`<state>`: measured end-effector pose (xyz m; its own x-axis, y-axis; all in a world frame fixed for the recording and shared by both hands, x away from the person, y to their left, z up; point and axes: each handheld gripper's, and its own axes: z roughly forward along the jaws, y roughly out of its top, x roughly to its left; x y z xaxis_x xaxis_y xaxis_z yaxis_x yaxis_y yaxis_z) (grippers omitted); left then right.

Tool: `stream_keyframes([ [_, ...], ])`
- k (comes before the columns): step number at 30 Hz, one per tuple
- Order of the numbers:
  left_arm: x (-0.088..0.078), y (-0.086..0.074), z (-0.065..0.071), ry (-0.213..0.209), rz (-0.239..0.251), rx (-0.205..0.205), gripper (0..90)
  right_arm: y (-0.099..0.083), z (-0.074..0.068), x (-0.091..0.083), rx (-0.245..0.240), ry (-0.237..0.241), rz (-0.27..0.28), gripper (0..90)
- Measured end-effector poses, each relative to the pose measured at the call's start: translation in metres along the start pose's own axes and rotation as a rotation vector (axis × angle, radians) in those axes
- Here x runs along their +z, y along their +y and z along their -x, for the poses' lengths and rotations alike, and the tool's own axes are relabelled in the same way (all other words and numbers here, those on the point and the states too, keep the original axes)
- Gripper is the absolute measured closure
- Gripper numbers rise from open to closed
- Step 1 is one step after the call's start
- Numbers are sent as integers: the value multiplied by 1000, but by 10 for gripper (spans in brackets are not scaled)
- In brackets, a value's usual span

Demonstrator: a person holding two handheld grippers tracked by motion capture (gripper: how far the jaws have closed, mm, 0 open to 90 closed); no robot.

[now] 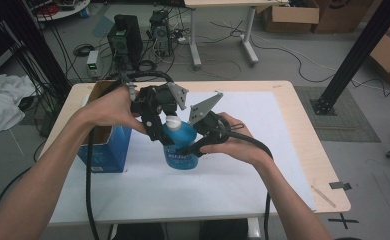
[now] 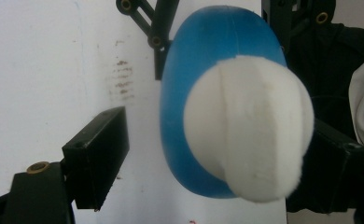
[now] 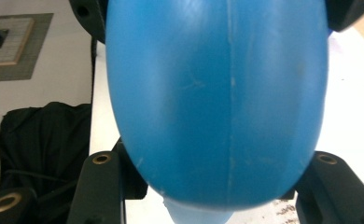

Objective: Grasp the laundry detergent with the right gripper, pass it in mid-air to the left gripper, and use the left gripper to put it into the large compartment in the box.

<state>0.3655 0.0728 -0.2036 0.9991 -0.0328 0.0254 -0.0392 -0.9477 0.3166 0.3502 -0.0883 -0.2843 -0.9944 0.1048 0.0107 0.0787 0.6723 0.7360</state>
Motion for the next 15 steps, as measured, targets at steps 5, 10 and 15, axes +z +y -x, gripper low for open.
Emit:
stream_keyframes([
  [5,1,0,2,-1,4,5,209,1,0,1,-6,15,2,455],
  [10,6,-2,2,-5,7,3,221,1,1,0,-4,18,5,455],
  [15,9,-2,2,-7,3,4,222,2,1,0,-2,18,2,455],
])
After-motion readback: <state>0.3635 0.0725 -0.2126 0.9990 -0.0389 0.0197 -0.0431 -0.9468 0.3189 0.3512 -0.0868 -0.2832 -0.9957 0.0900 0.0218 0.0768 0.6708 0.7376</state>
